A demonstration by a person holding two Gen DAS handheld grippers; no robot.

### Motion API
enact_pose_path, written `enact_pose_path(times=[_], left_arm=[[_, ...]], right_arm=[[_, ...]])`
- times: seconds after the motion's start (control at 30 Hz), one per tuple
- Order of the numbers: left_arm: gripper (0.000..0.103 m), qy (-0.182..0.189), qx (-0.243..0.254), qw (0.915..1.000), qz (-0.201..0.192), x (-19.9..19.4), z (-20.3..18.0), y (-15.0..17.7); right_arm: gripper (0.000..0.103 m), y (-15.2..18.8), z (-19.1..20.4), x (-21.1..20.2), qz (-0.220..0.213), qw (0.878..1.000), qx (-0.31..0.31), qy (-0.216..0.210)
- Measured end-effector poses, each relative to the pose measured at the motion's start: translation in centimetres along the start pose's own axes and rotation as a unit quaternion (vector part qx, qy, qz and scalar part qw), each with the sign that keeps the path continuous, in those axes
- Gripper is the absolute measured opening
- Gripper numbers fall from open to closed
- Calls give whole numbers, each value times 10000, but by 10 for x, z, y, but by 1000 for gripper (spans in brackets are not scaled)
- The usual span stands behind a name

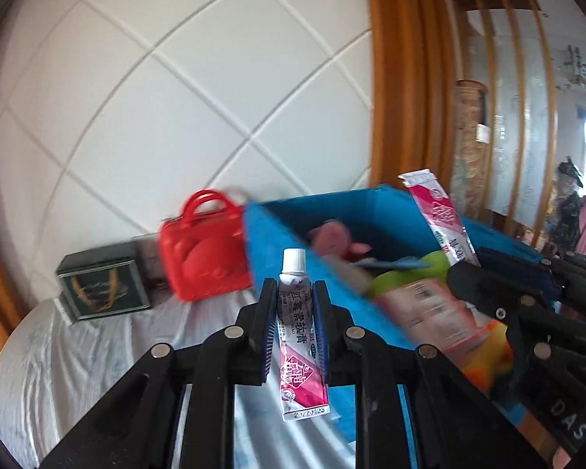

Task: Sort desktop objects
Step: 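Lift and carry both ointment tubes over the blue bin, then open both tools to drop the ointment tubes into the bin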

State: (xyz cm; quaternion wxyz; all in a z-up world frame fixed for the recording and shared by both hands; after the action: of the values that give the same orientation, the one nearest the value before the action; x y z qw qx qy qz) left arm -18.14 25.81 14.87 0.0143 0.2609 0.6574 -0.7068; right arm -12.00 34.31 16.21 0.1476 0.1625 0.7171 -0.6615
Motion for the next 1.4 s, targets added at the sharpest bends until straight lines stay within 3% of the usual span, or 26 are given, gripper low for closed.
enact_pose_path(times=[0.2, 0.4, 0.6, 0.93, 1.03, 1.1, 1.17, 1.27, 1.33, 1.4], left_arm=[[18, 333, 46, 9985, 428, 29, -90, -18], [18, 304, 375, 9949, 887, 58, -167, -17], [18, 217, 520, 9911, 1210, 84, -204, -6], [18, -50, 562, 9892, 1350, 103, -220, 0], [30, -107, 504, 9895, 1351, 101, -218, 1], [52, -131, 489, 9904, 1285, 97, -217, 1], [61, -156, 498, 9915, 1194, 93, -217, 0], [63, -183, 456, 9925, 1123, 85, -215, 1], [64, -218, 391, 9929, 1100, 81, -211, 1], [65, -233, 298, 9935, 1075, 76, -207, 0]], right_arm=[[17, 16, -117, 3, 232, 9984, 226, 471], [17, 46, -192, 31, 632, 9962, 378, 475], [17, 77, -225, 50, 938, 9938, 454, 381], [17, 91, -250, 57, 1087, 9921, 368, 512], [17, 91, -253, 57, 1095, 9918, 330, 571], [17, 92, -254, 56, 1089, 9919, 337, 555], [18, 93, -256, 55, 1097, 9918, 327, 565], [26, 92, -255, 50, 1061, 9922, 303, 575], [37, 91, -255, 46, 1020, 9927, 288, 567], [72, 90, -253, 41, 972, 9932, 259, 593]])
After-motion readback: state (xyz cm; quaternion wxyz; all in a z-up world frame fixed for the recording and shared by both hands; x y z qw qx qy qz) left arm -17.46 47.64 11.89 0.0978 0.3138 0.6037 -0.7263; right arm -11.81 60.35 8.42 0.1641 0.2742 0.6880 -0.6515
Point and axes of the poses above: each gripper's, at about its wrist camera, not at the fingertips, and x roughly the way its jaws point, z to its left, y to its underside, the point moved 7 cm from there along x, roughly the way its jaws point, and after that the axes turned 3 degrees about -y, right-handed, at the moved point
